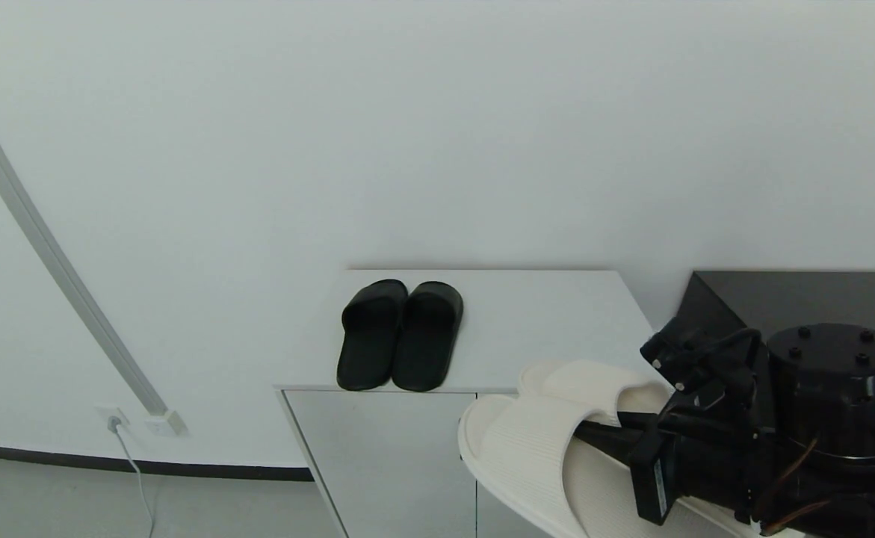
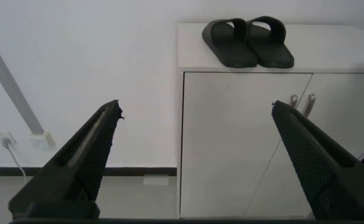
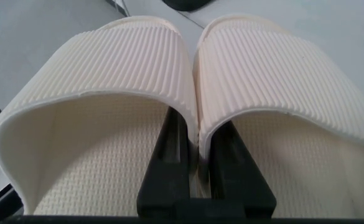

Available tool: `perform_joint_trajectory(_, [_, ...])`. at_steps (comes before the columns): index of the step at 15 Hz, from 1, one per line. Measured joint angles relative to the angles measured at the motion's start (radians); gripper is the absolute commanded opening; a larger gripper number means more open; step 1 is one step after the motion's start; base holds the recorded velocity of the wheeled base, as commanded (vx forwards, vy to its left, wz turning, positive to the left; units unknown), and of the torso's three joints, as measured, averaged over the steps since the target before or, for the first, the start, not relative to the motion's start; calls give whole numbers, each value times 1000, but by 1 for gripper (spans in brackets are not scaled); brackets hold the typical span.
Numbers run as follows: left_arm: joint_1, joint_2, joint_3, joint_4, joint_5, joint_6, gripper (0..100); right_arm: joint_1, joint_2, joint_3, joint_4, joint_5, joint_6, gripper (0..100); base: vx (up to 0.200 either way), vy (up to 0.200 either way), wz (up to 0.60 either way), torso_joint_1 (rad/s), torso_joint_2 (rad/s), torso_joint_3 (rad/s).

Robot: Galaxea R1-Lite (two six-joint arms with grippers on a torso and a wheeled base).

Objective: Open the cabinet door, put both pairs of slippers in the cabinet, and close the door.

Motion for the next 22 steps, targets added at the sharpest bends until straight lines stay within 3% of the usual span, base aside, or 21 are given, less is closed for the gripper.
perform_joint_trajectory(10, [0, 0, 0, 0, 0, 7, 100, 4, -2, 13, 0, 0, -2, 0, -20, 0, 0, -3, 11, 9])
perform_joint_trajectory(22, [0, 0, 0, 1, -8, 14, 100, 21, -15, 51, 0, 1, 1, 0, 0, 0, 0, -175, 408, 229])
